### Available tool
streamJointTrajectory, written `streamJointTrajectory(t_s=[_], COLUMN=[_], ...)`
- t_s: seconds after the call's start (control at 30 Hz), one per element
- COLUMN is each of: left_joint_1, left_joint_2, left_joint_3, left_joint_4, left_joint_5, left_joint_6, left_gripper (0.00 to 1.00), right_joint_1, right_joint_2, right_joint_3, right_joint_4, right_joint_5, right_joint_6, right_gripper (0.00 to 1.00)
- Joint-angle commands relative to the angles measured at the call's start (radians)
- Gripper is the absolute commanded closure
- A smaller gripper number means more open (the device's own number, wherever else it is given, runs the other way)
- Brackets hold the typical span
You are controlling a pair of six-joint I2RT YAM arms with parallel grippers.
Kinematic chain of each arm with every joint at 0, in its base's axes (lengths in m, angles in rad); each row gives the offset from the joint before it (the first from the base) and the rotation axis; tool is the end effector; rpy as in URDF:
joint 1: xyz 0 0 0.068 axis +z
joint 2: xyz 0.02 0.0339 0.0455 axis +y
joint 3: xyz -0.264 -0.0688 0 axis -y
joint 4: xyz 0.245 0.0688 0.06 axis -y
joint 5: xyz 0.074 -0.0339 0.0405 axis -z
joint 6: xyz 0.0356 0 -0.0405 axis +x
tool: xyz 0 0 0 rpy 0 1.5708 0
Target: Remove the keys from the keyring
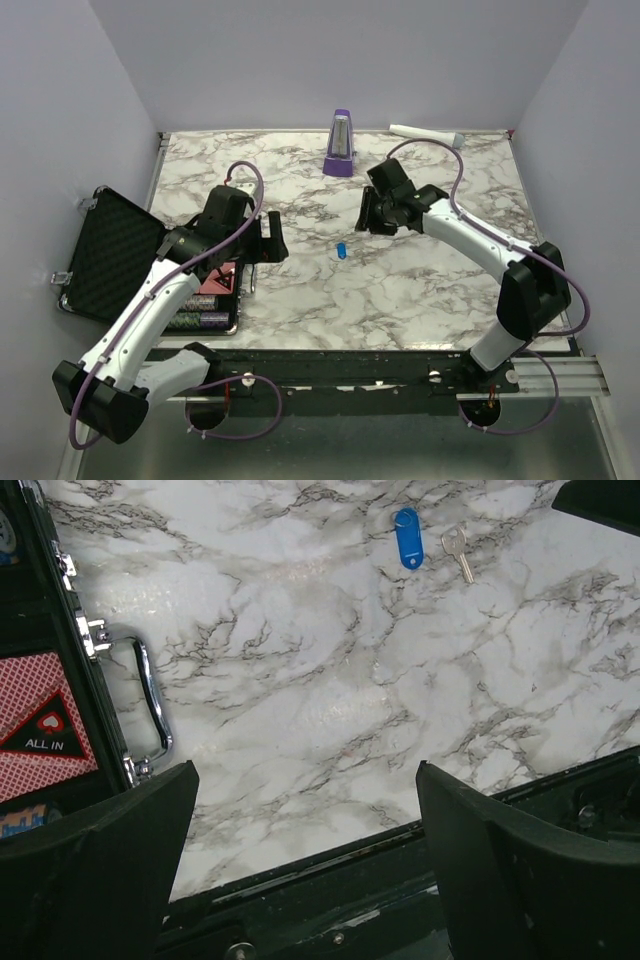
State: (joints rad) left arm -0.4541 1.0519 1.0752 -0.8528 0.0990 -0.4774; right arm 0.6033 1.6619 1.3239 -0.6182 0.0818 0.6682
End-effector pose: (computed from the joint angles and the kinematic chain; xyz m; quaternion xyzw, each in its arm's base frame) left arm 0.1840 -0.0937 0.3277 0.0071 0.9311 -0.2037 0.3025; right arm 0.2966 0.2008 0.2623 0.0433 0.9515 0.1481 0.2663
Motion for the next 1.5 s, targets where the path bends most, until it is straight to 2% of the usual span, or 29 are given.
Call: streamJointTrajectory(t_s=[0.0, 0.07, 0.13, 0.3, 0.47, 0.6, 0.8, 0.9, 1.07, 1.27, 1.47], left_joint_1=[0.006, 0.006, 0.009, 0.029, 0.058, 0.060, 0.068, 0.086, 0.184, 0.276, 0.353], left_joint_2=[-0.044, -0.059, -0.079, -0.138, -0.233, -0.334, -0.454, -0.435, -0.374, -0.296, -0.158], left_joint_3=[0.014, 0.009, 0.000, -0.038, -0.129, -0.253, -0.493, -0.546, -0.632, -0.759, -0.862], left_joint_4=[0.043, 0.054, 0.070, 0.116, 0.240, 0.407, 0.678, 0.725, 0.848, 1.156, 1.438], left_joint_5=[-0.039, -0.061, -0.076, -0.128, -0.203, -0.278, -0.383, -0.420, -0.375, -0.314, -0.263], left_joint_6=[0.017, 0.017, 0.022, 0.043, 0.088, 0.157, 0.287, 0.293, 0.295, 0.362, 0.336], left_gripper=[0.02, 0.02, 0.02, 0.02, 0.01, 0.01, 0.04, 0.02, 0.01, 0.01, 0.01], right_joint_1=[0.007, 0.009, 0.007, 0.007, 0.007, 0.007, 0.007, 0.006, 0.007, 0.007, 0.007], right_joint_2=[-0.066, -0.089, -0.117, -0.197, -0.318, -0.427, -0.502, -0.522, -0.565, -0.579, -0.561], right_joint_3=[-0.005, -0.008, -0.014, -0.067, -0.190, -0.319, -0.379, -0.391, -0.436, -0.457, -0.436], right_joint_4=[0.021, 0.020, 0.021, 0.050, 0.158, 0.268, 0.304, 0.304, 0.325, 0.341, 0.318], right_joint_5=[-0.028, -0.024, -0.005, 0.036, 0.062, 0.082, 0.081, 0.050, 0.021, -0.031, -0.053], right_joint_6=[-0.042, -0.056, -0.065, -0.108, -0.156, -0.193, -0.193, -0.188, -0.154, -0.110, -0.076], right_gripper=[0.42, 0.25, 0.03, 0.01, 0.01, 0.01, 0.01, 0.01, 0.01, 0.00, 0.00])
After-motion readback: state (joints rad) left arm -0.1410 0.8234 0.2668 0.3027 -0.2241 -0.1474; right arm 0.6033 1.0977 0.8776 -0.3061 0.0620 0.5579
